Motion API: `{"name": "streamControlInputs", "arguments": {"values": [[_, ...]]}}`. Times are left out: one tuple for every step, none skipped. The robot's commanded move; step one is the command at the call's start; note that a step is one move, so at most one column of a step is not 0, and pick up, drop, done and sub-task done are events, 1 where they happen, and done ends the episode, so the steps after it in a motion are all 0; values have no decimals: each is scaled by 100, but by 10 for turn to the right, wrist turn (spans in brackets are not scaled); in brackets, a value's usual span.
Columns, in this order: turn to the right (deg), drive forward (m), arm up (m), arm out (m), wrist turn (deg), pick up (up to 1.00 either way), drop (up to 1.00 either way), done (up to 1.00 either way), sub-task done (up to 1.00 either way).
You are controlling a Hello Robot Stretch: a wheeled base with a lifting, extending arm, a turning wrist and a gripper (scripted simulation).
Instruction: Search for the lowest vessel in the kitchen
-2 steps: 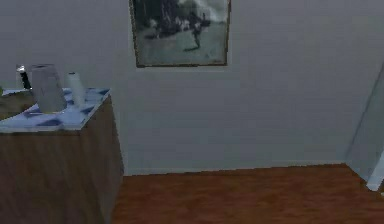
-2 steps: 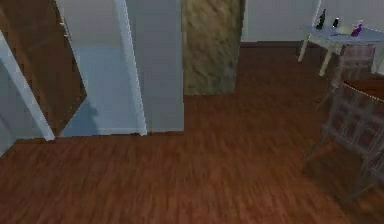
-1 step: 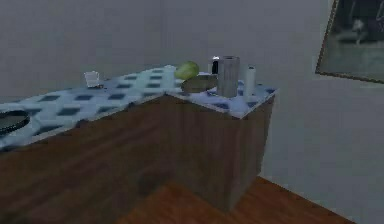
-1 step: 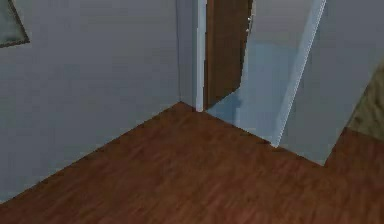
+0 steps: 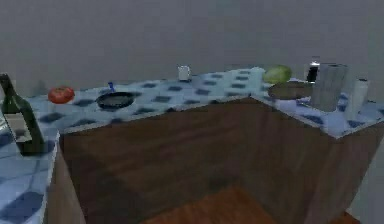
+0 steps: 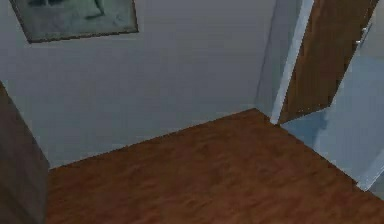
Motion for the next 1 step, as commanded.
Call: {"name": "streamControlInputs", "arguments": {"values": [[0,70,0,0,0,0,0,0,0]]}}
